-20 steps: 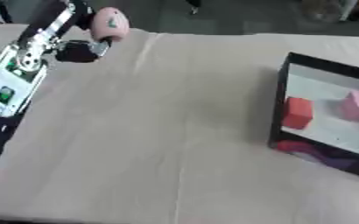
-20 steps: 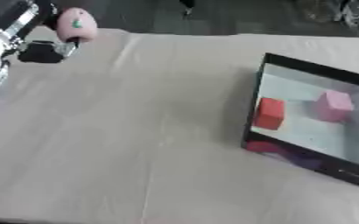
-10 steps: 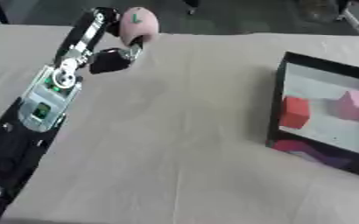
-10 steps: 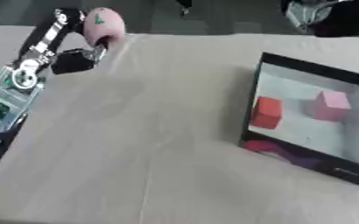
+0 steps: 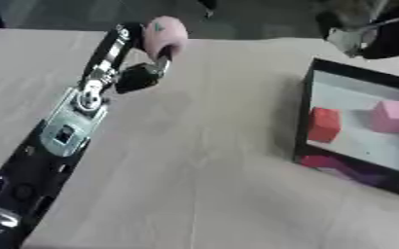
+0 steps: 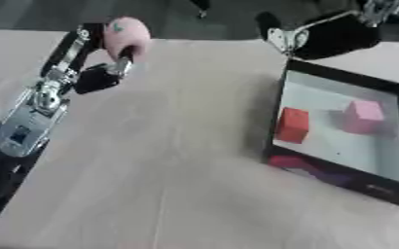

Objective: Pick up the objects with one hand, pass them to the other hand, and then place them into the box on the other side of the table.

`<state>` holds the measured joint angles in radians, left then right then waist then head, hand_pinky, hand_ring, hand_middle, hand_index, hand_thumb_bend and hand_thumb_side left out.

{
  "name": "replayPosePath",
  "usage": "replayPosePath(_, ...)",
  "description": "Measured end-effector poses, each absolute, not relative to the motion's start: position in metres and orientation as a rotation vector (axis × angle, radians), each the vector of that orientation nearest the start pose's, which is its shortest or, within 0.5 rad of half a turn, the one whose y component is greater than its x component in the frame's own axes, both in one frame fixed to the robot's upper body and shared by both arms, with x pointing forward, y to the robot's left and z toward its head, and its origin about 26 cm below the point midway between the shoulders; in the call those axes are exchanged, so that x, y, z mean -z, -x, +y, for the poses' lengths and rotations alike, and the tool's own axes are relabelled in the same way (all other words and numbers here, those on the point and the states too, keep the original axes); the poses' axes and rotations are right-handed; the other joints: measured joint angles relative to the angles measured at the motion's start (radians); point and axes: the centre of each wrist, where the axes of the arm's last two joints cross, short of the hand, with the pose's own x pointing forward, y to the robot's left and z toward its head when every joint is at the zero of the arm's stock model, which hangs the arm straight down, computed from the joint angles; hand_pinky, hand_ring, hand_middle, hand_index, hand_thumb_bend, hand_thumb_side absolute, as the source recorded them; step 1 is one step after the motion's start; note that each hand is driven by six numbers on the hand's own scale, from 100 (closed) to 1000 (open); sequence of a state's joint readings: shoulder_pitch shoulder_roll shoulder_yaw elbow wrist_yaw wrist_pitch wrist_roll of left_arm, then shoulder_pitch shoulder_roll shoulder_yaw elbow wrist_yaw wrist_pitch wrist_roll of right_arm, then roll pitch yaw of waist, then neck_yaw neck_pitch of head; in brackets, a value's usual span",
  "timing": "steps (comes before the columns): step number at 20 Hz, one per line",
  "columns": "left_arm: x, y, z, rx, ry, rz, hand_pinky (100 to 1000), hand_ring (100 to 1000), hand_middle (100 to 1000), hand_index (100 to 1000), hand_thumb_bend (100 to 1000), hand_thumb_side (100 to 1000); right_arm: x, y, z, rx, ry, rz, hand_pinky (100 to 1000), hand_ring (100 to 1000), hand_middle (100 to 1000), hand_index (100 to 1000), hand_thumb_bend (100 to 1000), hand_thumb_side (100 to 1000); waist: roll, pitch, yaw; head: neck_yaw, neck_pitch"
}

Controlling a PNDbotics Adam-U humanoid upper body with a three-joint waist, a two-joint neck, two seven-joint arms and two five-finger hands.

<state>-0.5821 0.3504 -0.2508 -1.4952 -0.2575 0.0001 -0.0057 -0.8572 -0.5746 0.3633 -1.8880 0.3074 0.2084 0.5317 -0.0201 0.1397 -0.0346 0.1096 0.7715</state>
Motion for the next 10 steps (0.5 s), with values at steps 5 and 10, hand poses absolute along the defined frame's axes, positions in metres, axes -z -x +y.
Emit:
replayPosePath(5,-0.151,-0.389,0.2,0.811,-0.327,-2.01,698,595,524,487,100,215,-0.31,-0.329,-0.156,-1.645,0.4,-1.927,962,1000,823,921,100,198,-0.001,0.0,0.004,-0.009,0.0)
replayPosePath(10,-0.149,-0.387,0.191,0.829,-0.315,-2.043,698,595,524,487,100,208,-0.301,-0.339,-0.145,-1.682,0.4,-1.886,961,1000,826,936,100,203,-0.002,0.0,0.009,-0.024,0.0)
